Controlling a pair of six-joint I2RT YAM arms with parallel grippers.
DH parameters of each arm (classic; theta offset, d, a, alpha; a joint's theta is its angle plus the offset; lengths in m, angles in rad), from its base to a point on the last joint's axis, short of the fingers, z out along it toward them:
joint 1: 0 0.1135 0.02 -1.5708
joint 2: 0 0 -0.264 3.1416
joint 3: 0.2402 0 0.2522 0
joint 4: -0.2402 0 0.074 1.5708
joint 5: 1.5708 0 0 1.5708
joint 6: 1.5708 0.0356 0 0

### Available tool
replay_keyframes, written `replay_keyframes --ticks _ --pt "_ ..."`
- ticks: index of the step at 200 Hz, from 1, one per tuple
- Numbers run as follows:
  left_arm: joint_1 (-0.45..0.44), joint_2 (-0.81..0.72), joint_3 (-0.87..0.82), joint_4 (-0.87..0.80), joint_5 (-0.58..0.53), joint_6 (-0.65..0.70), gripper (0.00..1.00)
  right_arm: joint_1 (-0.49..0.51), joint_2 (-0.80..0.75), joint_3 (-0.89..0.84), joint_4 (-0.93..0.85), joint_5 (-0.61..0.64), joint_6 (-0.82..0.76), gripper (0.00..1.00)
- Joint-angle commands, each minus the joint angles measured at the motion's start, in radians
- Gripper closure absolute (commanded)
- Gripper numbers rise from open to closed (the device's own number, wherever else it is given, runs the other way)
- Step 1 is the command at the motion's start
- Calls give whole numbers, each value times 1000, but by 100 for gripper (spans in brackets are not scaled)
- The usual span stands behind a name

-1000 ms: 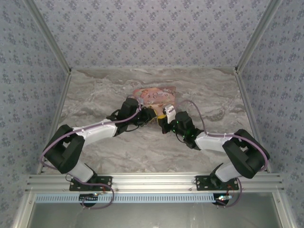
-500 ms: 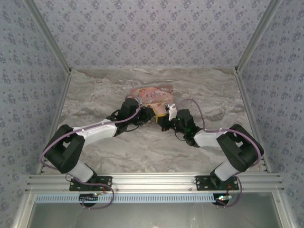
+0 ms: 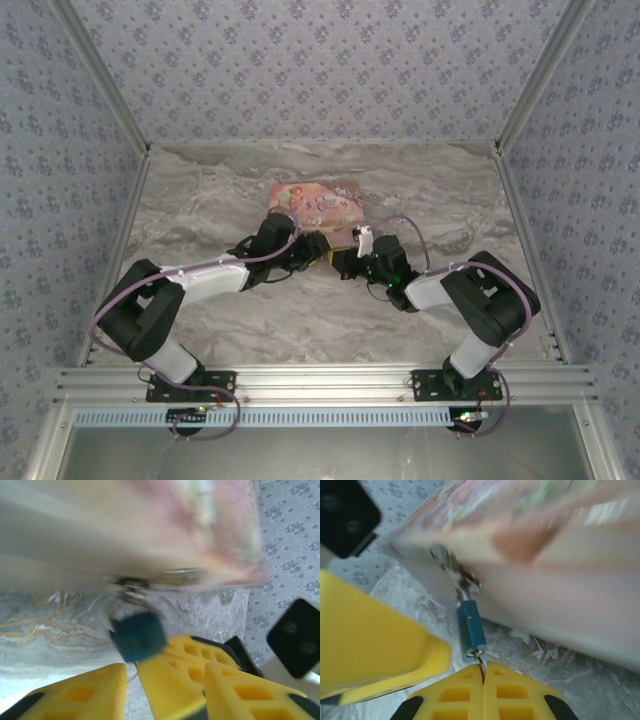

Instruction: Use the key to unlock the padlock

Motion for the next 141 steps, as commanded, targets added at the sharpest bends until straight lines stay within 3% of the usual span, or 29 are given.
replay_keyframes --ticks 1,33,58,92,141 --pt "1 -62 -26 9 4 0 46 1 32 -13 28 3 77 100" --pt "8 -127 -87 2 -53 -21 36 9 70 -26 39 -5 144 100" --pt "10 -169 -157 38 -100 -82 34 13 77 -20 21 -17 225 100" --pt "4 -160 -262 230 -144 -209 40 20 91 -4 11 -46 398 100" --pt "-18 -25 -270 458 -133 -259 46 26 113 11 75 -67 512 100"
